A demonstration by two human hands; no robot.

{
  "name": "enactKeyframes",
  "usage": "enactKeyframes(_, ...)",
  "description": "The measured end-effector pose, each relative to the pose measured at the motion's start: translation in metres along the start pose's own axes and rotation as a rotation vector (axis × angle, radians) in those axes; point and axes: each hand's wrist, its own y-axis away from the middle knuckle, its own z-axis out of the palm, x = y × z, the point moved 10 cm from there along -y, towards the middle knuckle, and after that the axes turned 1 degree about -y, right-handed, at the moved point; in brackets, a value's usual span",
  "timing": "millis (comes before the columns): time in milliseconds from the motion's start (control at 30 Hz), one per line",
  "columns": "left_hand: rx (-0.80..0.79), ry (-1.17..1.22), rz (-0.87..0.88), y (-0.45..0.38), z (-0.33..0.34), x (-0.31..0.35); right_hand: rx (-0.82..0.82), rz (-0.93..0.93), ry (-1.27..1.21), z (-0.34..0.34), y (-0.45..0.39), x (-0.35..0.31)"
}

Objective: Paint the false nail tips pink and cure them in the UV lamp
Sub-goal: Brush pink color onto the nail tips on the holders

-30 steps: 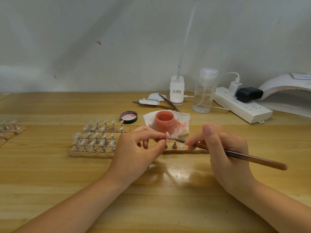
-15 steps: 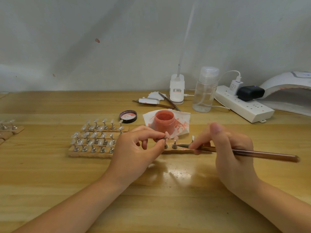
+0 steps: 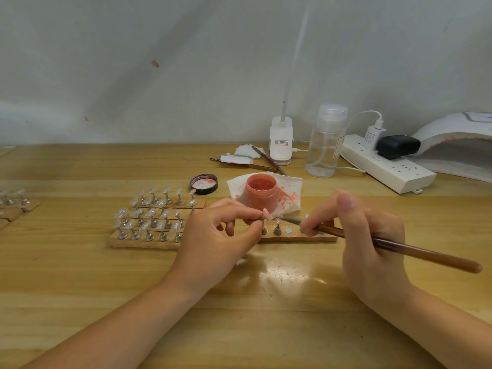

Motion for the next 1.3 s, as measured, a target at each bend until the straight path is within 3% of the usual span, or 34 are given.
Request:
enactKeyframes(133,-0.001,-0.008,0.0,0.0,0.0,0.0,-0.032,0.009,0.121,0.008,-0.002,0.001)
enactKeyframes(400,0.011,0.008,0.006,0.0,-0.001,-0.001,0.016,0.056,-0.045,0.0,0.001,0.003)
enactKeyframes(600,-0.001,-0.02,0.02,0.0,0.001,0.001,-0.018,0.043,0.099,0.008,-0.002,0.004)
enactKeyframes(967,0.01,0.008,0.041,-0.001,-0.003,0.001,0.028,0.173,-0.116,-0.002,0.005,0.014)
enactKeyframes(1300,0.018,0.02,0.08,-0.002,-0.003,0.0,0.043,0.121,-0.067,-0.001,0.004,0.011)
